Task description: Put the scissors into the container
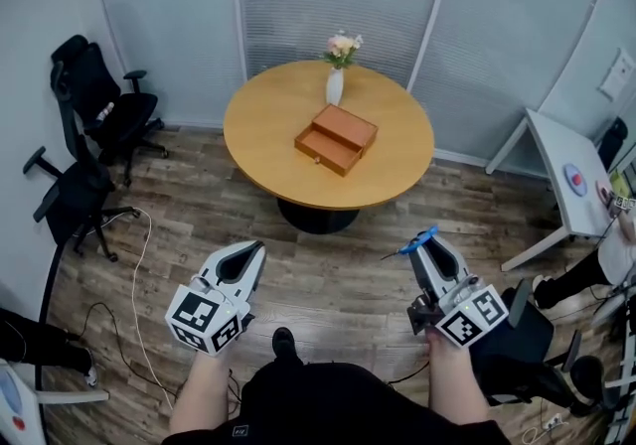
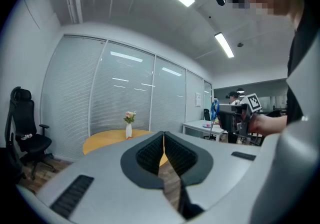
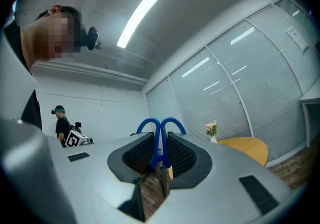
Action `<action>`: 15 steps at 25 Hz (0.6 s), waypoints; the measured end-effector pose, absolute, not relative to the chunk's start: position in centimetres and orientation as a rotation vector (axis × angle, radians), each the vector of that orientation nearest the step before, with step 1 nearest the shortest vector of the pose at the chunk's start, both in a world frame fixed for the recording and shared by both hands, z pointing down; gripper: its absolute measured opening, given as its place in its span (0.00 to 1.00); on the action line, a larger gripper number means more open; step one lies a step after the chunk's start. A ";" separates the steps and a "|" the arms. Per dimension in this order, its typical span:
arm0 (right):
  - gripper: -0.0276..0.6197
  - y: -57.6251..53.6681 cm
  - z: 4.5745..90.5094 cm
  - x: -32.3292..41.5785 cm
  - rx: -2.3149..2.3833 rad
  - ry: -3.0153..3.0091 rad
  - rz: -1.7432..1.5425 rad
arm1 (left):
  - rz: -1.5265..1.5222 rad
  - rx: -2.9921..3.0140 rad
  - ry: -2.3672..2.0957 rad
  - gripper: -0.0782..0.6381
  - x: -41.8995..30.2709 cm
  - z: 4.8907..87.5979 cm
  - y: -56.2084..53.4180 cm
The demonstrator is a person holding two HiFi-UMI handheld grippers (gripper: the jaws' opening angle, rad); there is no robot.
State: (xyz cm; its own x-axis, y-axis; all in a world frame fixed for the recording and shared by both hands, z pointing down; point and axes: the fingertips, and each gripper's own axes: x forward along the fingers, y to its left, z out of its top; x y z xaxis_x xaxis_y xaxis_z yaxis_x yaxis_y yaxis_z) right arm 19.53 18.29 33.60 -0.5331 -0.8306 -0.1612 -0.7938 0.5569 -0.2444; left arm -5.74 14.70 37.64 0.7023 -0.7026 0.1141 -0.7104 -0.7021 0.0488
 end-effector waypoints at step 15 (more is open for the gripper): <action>0.19 4.3 33.0 13.4 -1.420 2.486 -0.187 | 0.177 2.846 -1.050 0.13 -10.7 38.4 0.6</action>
State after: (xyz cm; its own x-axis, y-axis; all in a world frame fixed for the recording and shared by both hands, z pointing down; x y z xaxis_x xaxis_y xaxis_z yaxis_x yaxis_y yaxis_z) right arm 13.42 4.32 32.98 -0.4820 -0.8596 -0.1697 -0.8245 0.5105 -0.2441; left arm -10.71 0.60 38.45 0.7550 -0.6397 0.1443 -0.6517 -0.7564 0.0565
